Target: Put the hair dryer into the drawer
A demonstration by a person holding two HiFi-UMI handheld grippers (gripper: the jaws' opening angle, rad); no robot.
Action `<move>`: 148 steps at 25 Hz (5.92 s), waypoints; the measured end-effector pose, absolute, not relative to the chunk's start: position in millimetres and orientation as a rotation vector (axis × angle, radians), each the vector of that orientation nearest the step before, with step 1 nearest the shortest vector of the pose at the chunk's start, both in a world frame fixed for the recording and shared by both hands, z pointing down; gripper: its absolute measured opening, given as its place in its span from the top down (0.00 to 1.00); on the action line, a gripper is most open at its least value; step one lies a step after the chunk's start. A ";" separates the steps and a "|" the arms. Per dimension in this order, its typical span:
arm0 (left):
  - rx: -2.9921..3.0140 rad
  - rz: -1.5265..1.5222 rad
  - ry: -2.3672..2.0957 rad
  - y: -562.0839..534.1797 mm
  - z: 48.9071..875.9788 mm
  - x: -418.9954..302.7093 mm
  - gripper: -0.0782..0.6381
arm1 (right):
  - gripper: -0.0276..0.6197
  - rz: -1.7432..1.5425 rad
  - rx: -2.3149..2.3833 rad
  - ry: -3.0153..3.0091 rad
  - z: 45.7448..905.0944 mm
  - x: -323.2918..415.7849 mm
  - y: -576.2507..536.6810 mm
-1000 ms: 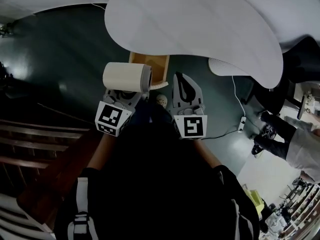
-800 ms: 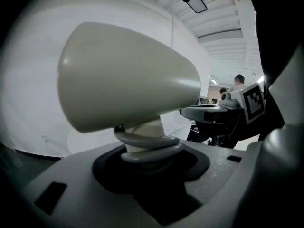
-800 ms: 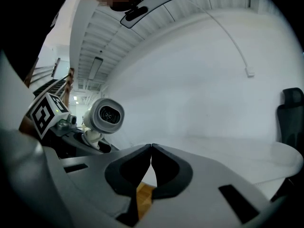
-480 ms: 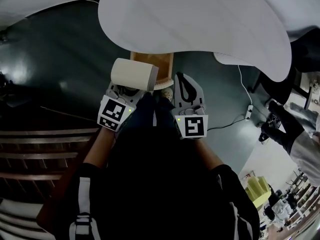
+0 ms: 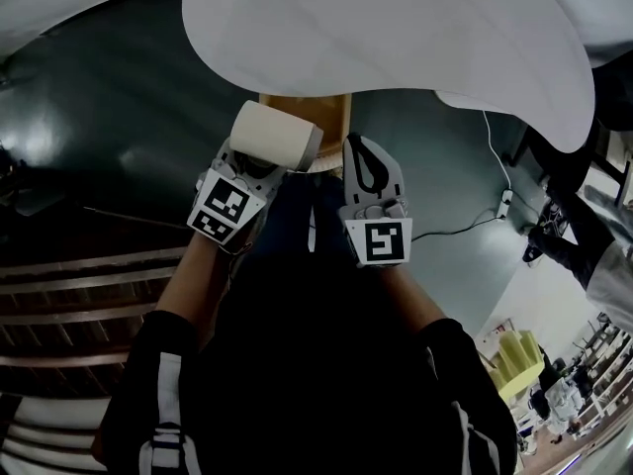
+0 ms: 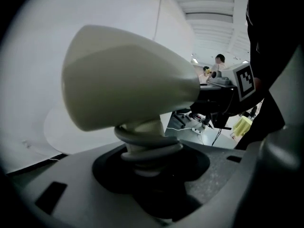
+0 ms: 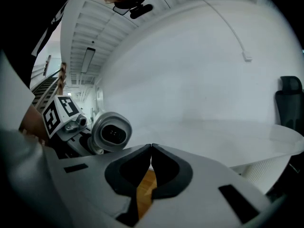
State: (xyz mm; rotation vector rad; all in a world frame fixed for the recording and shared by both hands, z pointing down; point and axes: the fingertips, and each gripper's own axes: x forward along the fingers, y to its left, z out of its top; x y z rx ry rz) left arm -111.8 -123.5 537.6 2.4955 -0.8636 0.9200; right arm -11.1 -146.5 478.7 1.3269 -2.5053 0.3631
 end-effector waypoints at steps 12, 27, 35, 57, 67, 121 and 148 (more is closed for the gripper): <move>2.471 1.200 -0.585 -117.9 588.3 -125.4 0.58 | 0.92 0.446 1.334 -2.462 510.3 -15.3 -143.3; 2.356 1.628 -0.206 -108.4 633.2 -139.2 0.59 | 0.92 0.469 1.392 -2.462 533.3 -6.9 -149.7; 2.215 1.774 -0.072 -107.1 662.5 -142.7 0.58 | 0.92 0.456 1.379 -2.453 547.5 -9.3 -154.2; 1.967 2.036 0.097 -121.6 731.9 -128.6 0.58 | 0.92 0.525 1.347 -2.379 588.3 -1.5 -161.1; 1.854 2.121 0.115 -125.2 758.2 -126.2 0.58 | 0.92 0.559 1.324 -2.346 607.5 2.6 -163.9; 2.241 1.856 -0.733 -141.8 635.4 -105.5 0.88 | 0.92 0.346 1.244 -2.453 524.2 -10.4 -128.0; 2.589 0.267 -1.836 -121.4 266.4 -115.4 0.88 | 0.92 -0.076 1.640 -2.659 269.3 28.5 -124.5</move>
